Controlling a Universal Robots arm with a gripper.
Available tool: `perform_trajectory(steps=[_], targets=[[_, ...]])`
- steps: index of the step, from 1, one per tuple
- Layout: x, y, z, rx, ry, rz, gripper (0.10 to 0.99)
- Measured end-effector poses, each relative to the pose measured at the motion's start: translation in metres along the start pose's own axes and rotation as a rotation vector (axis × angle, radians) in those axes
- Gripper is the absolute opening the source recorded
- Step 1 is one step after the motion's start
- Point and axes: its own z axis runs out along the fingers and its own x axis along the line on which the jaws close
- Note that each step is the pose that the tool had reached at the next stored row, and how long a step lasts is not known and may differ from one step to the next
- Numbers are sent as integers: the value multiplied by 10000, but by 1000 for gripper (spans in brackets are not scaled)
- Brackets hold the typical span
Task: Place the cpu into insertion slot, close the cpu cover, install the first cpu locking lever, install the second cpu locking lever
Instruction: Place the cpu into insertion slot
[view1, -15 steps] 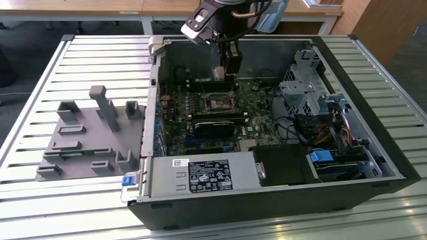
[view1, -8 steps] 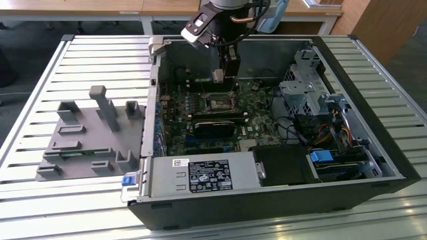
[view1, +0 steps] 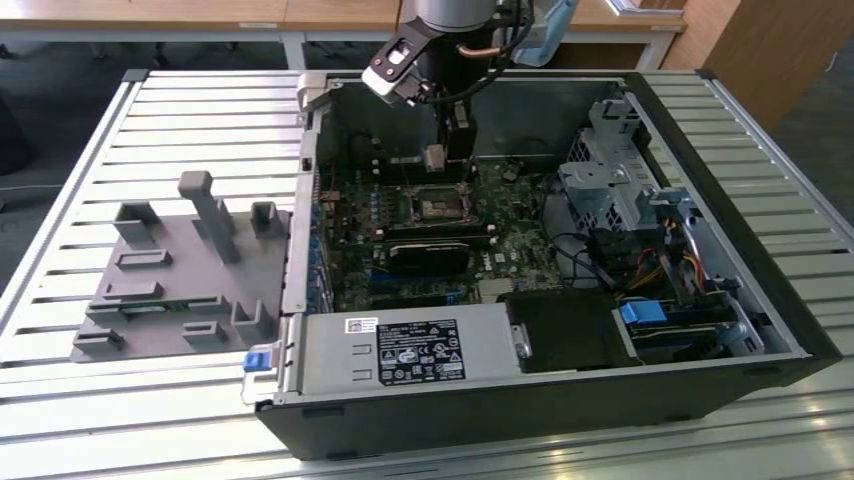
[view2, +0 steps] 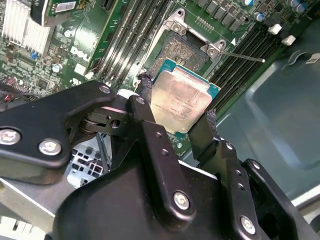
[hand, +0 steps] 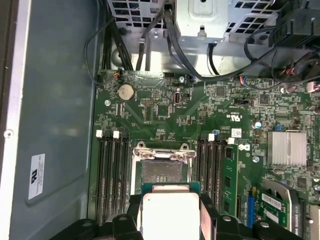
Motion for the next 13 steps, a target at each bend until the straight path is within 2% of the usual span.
perform_trajectory(steps=[7, 13], targets=[[22, -10, 123, 7, -32, 48, 541], [23, -12, 148, 6, -33, 101, 541]])
